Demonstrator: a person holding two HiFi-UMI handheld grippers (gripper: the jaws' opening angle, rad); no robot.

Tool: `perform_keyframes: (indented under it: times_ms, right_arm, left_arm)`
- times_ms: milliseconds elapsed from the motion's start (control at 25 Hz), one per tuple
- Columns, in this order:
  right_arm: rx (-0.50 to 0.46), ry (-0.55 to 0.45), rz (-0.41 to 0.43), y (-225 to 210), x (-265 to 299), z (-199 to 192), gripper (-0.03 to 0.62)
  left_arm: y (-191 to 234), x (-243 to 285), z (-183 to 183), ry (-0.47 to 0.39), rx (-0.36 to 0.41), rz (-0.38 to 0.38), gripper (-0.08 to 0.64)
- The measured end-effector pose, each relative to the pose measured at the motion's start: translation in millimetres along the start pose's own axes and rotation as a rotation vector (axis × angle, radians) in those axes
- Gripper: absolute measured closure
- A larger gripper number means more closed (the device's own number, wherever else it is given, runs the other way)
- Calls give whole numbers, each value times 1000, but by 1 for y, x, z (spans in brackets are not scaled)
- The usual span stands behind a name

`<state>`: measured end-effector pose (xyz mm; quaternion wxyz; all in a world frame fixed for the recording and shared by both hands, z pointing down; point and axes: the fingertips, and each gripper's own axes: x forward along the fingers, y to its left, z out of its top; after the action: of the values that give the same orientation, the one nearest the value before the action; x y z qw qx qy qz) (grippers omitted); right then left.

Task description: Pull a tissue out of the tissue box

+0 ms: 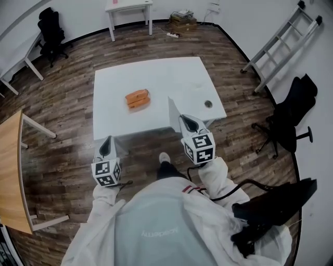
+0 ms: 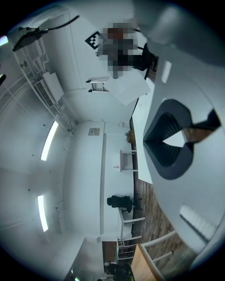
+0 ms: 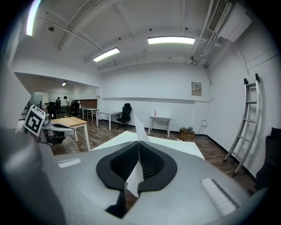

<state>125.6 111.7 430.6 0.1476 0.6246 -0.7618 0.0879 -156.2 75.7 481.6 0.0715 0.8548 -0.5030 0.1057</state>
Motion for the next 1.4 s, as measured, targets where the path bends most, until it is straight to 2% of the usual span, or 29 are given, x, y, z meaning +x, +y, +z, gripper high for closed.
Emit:
perform_keyframes:
  times_ms: [160,520,720,960,1400]
  right_arm:
    - [5,14,-1,2,-12,-7,591]
    - [40,4,9,3,-19,-7,591]
    - [69,-11,9,-8,-20,-13,591]
    - [139,-53,21,-26,-19,-13,591]
    - [101,-72,61,-38,-15,-13,591]
  left_arm:
    - [-11,-10,-2,3,8,-14,560]
    - [-10,-23,-1,20,8,7,560]
    - [-21,-17,-4,39,13,5,560]
    - [-34,-4,7,22,23,10,560]
    - [-58,15,35,-29,60,7,560]
